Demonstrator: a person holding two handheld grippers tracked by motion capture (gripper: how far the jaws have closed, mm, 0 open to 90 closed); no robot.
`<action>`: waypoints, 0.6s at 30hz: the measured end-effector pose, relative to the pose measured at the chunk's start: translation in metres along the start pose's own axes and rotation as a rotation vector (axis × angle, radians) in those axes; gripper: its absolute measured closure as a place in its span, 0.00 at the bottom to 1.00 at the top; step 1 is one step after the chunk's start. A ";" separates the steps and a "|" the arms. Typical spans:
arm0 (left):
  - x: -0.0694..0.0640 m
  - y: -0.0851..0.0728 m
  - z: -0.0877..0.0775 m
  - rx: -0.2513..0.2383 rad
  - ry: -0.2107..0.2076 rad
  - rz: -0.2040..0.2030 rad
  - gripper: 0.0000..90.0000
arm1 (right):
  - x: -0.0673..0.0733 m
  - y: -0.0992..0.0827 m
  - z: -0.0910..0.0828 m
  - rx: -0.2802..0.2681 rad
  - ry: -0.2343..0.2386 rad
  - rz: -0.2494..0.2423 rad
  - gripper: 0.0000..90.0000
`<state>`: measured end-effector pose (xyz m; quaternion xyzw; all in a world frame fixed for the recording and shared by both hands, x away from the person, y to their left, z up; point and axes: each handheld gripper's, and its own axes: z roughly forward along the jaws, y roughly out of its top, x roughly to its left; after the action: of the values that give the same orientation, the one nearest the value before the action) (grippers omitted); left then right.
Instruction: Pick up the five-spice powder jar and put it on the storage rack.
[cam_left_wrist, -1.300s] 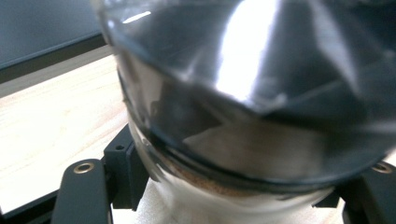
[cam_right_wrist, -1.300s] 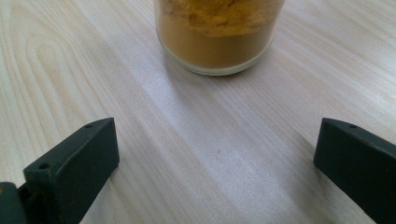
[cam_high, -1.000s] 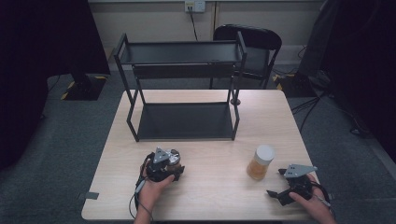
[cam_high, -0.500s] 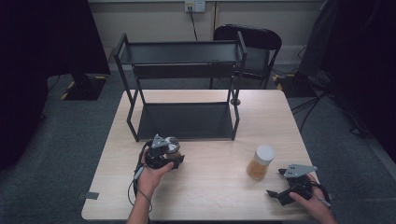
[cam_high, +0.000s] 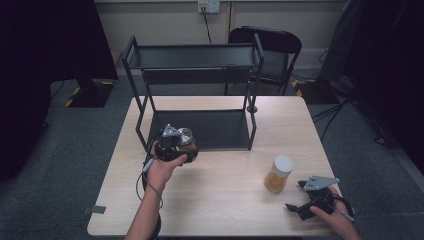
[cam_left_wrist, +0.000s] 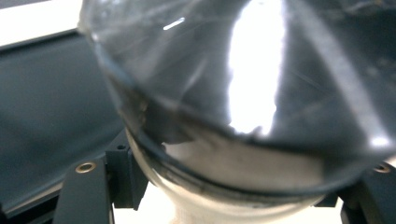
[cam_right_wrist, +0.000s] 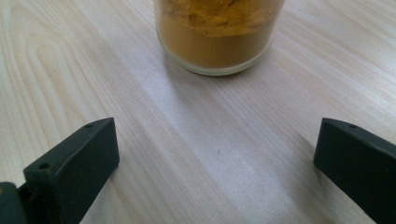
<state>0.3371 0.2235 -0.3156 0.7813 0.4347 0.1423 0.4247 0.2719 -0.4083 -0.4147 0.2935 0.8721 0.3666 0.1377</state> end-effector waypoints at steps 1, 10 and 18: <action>0.000 0.004 -0.001 -0.001 -0.002 0.000 0.34 | 0.000 0.000 0.000 0.000 0.000 0.000 0.00; -0.003 0.037 -0.014 -0.006 0.007 0.023 0.34 | 0.000 0.000 0.000 0.001 0.000 0.000 0.00; 0.000 0.059 -0.019 -0.008 0.009 0.026 0.34 | 0.000 0.000 0.000 0.000 0.000 0.002 0.00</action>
<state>0.3584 0.2189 -0.2579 0.7846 0.4258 0.1531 0.4239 0.2718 -0.4082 -0.4146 0.2943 0.8719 0.3666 0.1372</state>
